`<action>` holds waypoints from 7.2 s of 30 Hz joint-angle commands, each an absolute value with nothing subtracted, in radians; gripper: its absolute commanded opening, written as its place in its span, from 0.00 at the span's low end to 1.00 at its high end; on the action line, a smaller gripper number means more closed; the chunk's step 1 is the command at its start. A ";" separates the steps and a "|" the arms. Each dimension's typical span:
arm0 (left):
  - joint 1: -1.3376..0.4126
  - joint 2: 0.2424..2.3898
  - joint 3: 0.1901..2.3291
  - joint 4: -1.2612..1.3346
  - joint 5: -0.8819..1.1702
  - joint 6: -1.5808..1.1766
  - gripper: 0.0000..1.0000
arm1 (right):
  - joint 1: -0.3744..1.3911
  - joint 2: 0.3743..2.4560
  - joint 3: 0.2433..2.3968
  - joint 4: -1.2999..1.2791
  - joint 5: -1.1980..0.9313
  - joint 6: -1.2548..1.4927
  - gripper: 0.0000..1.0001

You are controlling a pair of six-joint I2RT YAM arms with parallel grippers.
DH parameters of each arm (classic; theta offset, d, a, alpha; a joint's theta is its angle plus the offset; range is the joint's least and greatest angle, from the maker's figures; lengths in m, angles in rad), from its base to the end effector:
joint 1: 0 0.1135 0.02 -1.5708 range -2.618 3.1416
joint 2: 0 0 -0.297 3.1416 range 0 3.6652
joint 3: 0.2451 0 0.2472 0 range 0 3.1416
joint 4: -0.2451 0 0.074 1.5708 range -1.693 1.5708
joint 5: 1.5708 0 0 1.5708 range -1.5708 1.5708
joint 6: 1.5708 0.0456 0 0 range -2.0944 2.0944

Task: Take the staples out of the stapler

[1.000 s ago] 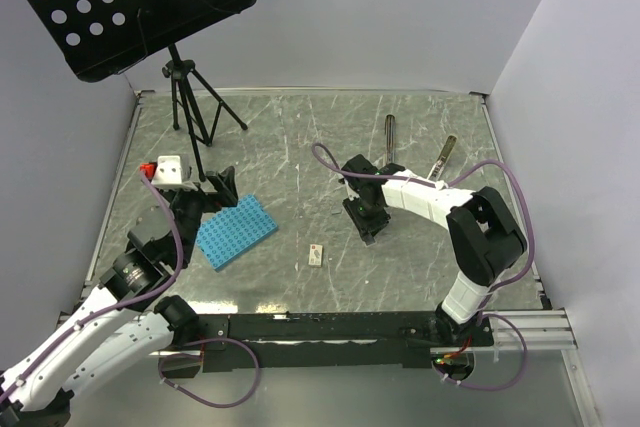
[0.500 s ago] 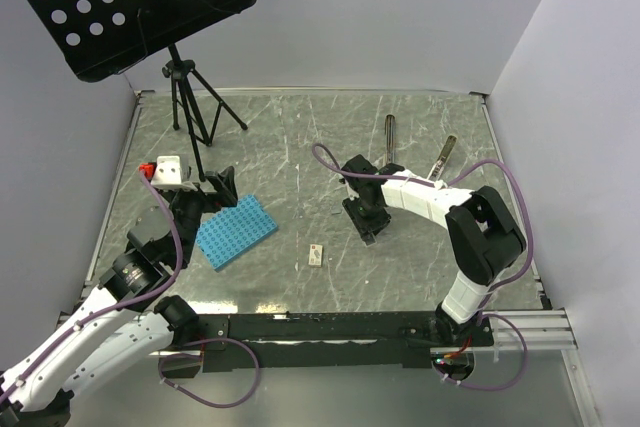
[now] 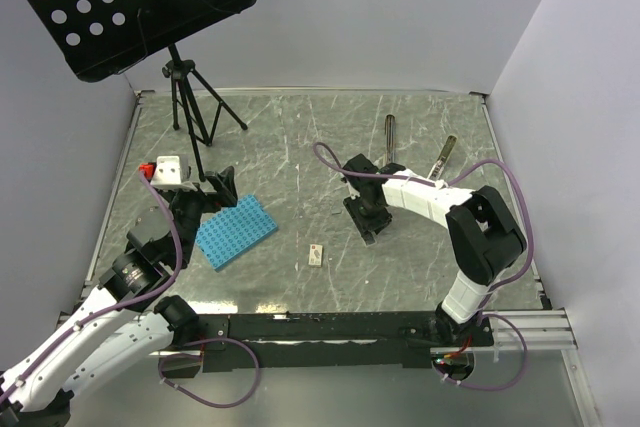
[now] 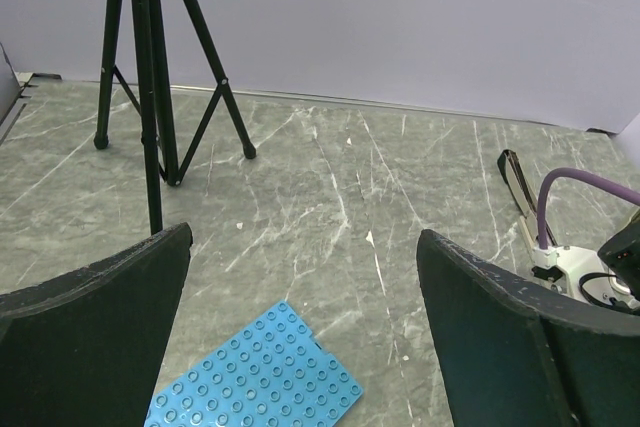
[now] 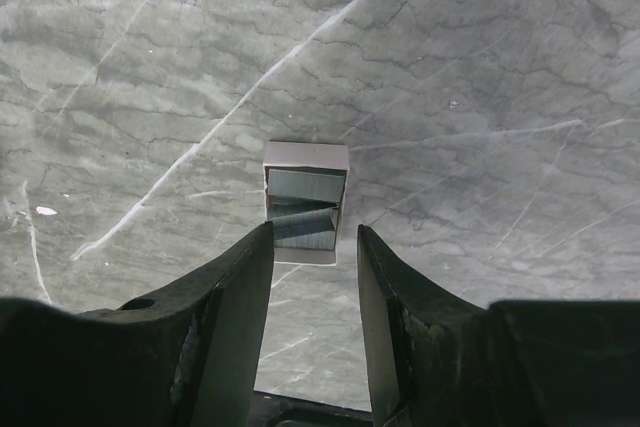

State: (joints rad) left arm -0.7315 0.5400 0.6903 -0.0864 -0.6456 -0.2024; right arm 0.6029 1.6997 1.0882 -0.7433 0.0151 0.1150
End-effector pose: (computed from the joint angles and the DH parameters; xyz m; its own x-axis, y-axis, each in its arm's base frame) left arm 0.0954 -0.0488 0.3685 0.0291 -0.2419 -0.9699 0.0945 0.9666 -0.2382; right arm 0.2595 0.1778 0.2027 -0.8640 -0.4555 -0.2146 -0.4682 0.8835 0.0099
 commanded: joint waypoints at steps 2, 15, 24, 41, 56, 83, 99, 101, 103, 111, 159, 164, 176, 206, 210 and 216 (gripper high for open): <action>-0.726 0.532 0.695 -0.058 -0.664 -0.189 0.99 | 0.595 1.672 1.106 -0.738 0.028 0.127 0.47; -0.726 0.525 0.695 -0.055 -0.664 -0.190 0.99 | 0.594 1.683 1.112 -0.741 0.034 0.158 0.49; -0.727 0.528 0.693 -0.055 -0.664 -0.187 0.99 | 0.592 1.697 1.097 -0.735 0.029 0.153 0.50; -0.727 0.532 0.692 -0.054 -0.669 -0.187 0.99 | 0.574 1.697 1.092 -0.727 0.037 0.153 0.49; -0.726 0.520 0.689 -0.046 -0.675 -0.189 0.99 | 0.612 1.677 1.307 -0.778 0.117 0.397 0.58; -0.726 0.509 0.690 -0.046 -0.660 -0.187 0.99 | 0.698 2.042 1.519 -0.730 0.140 0.394 0.61; -0.726 0.514 0.690 -0.048 -0.666 -0.187 0.99 | 0.689 2.066 1.482 -0.710 0.126 0.411 0.50; -0.726 0.514 0.689 -0.048 -0.666 -0.187 0.99 | 0.689 2.060 1.473 -0.707 0.126 0.411 0.47; -0.726 0.514 0.689 -0.048 -0.666 -0.187 0.99 | 0.689 2.051 1.465 -0.706 0.126 0.410 0.43; -0.726 0.511 0.690 -0.049 -0.666 -0.189 0.99 | 0.690 1.974 1.414 -0.686 0.121 0.362 0.36; -0.724 0.512 0.690 -0.051 -0.664 -0.189 0.99 | 0.641 1.669 1.061 -0.667 0.077 0.179 0.38; -0.724 0.514 0.690 -0.051 -0.663 -0.189 0.99 | 0.641 1.669 1.065 -0.667 0.081 0.178 0.38; -0.724 0.515 0.690 -0.051 -0.661 -0.189 0.99 | 0.640 1.672 1.074 -0.669 0.081 0.178 0.41; -0.726 0.518 0.692 -0.054 -0.663 -0.193 0.99 | 0.640 1.632 1.118 -0.729 0.103 0.279 0.60; -0.726 0.518 0.692 -0.055 -0.663 -0.193 0.99 | 0.640 1.655 1.115 -0.707 0.095 0.279 0.63; -0.726 0.525 0.692 -0.058 -0.663 -0.195 0.99 | 0.638 1.715 1.123 -0.693 0.095 0.273 0.64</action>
